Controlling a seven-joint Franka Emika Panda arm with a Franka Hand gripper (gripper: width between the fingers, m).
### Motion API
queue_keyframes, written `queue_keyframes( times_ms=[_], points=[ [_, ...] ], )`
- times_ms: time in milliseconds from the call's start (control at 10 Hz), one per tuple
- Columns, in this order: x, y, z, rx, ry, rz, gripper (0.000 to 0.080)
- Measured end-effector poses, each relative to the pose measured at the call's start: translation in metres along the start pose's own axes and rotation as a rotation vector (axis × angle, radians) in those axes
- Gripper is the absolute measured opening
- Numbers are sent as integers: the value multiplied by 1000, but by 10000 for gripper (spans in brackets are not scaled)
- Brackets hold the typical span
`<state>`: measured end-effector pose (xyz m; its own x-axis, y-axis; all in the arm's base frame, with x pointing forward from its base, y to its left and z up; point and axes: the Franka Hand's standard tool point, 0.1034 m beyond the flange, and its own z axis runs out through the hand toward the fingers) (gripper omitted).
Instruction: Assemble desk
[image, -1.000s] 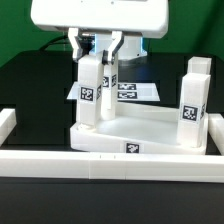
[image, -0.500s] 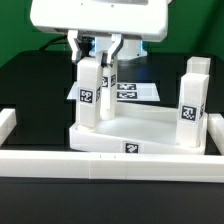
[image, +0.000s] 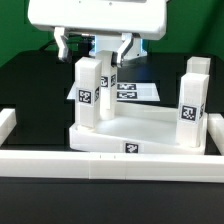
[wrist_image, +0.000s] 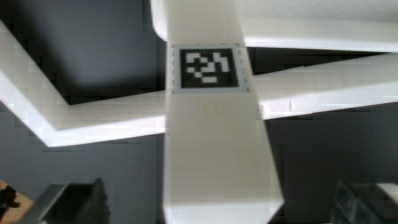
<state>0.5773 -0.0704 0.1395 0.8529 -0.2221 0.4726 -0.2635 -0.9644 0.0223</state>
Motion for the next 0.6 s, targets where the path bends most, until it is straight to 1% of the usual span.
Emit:
queue_keyframes(
  times_ms=[200,300,500,600],
  points=[
    [7,3,-7,12,-17,8,647],
    [14,5,-9,16,-20,8,649],
    [12,4,-7,14,-20,5,649],
    [10,3,-7,20,-47,6,649]
  ],
)
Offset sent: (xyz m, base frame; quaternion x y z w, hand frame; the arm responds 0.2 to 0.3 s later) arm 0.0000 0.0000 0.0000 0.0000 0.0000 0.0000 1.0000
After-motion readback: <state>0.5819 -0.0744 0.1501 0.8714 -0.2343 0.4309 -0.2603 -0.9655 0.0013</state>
